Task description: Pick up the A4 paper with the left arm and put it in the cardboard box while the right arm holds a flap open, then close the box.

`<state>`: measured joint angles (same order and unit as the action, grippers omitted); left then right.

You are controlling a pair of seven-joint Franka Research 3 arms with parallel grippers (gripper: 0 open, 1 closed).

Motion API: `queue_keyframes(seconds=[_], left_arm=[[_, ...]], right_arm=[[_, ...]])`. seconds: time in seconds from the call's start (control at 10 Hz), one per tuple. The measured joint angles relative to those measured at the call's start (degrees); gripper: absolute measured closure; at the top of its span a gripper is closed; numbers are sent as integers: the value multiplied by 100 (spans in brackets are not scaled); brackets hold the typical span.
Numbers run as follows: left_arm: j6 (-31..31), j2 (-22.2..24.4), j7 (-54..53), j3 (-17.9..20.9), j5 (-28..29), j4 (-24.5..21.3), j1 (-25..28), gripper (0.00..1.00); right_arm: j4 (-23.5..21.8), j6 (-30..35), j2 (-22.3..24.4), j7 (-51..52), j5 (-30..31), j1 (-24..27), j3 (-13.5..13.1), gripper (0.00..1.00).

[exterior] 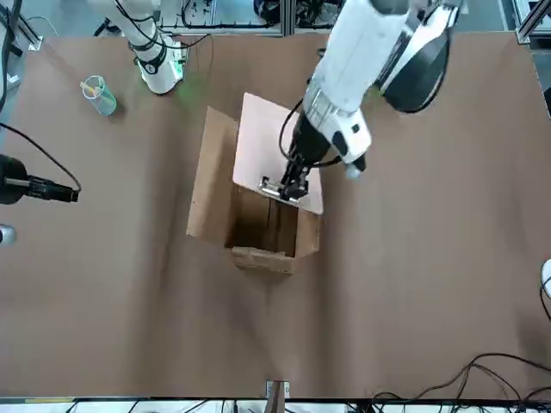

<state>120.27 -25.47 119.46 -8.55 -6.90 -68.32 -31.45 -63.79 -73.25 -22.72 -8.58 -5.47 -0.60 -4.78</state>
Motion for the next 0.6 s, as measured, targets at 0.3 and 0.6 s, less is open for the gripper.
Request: queue_keyframes(seconds=[0.3, 0.6], left_arm=[[506, -354, 0, 315, 0, 4, -273, 71], [647, -539, 0, 829, 0, 5, -558, 71]], right_arm=[[-29, 0, 6, 55, 7, 46, -14, 0], [-94, -9, 7, 339, 9, 132, -16, 0]])
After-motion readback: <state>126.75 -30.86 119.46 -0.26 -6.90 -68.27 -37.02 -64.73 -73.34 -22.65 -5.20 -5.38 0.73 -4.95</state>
